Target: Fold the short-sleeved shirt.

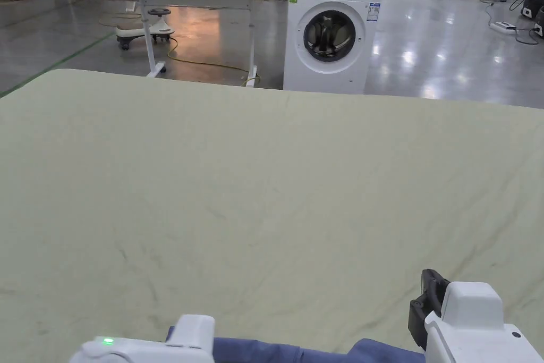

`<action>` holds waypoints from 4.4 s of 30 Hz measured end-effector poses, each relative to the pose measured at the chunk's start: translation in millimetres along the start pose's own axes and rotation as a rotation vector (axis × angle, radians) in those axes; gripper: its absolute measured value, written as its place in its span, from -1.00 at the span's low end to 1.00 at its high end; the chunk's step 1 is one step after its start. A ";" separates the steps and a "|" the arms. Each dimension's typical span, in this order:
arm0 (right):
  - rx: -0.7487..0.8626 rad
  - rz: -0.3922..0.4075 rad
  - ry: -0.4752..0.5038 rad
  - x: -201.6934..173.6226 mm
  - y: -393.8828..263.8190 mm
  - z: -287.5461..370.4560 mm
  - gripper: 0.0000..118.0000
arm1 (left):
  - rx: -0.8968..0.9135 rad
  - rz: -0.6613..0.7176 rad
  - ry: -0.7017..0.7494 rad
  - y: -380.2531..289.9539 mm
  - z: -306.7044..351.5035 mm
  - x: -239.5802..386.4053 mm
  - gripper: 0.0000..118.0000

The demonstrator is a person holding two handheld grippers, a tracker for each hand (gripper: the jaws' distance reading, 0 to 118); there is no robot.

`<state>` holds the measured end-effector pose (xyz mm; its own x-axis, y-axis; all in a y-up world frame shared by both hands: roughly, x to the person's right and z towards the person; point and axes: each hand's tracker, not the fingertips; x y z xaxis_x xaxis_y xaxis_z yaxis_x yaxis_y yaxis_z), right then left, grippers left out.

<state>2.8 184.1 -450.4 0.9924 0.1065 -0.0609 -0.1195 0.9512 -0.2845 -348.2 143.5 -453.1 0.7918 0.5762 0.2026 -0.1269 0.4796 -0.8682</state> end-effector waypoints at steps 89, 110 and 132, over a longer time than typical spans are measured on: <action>0.044 -0.041 -0.033 19.4 1.6 9.3 -1.00 | -0.199 0.059 0.130 29.7 -84.0 92.9 -0.92; 0.032 -0.035 -0.066 31.9 -1.7 17.0 -1.00 | -0.158 0.038 -0.047 13.9 -86.2 79.8 -0.61; 0.071 -0.059 -0.073 24.8 2.7 13.5 -1.00 | 0.300 -0.290 0.138 19.9 -28.6 71.9 -0.96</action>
<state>27.5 193.2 -439.8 0.9974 0.0682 0.0245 -0.0613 0.9742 -0.2171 -276.7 175.6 -468.7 0.8901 0.3053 0.3384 -0.0396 0.7914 -0.6100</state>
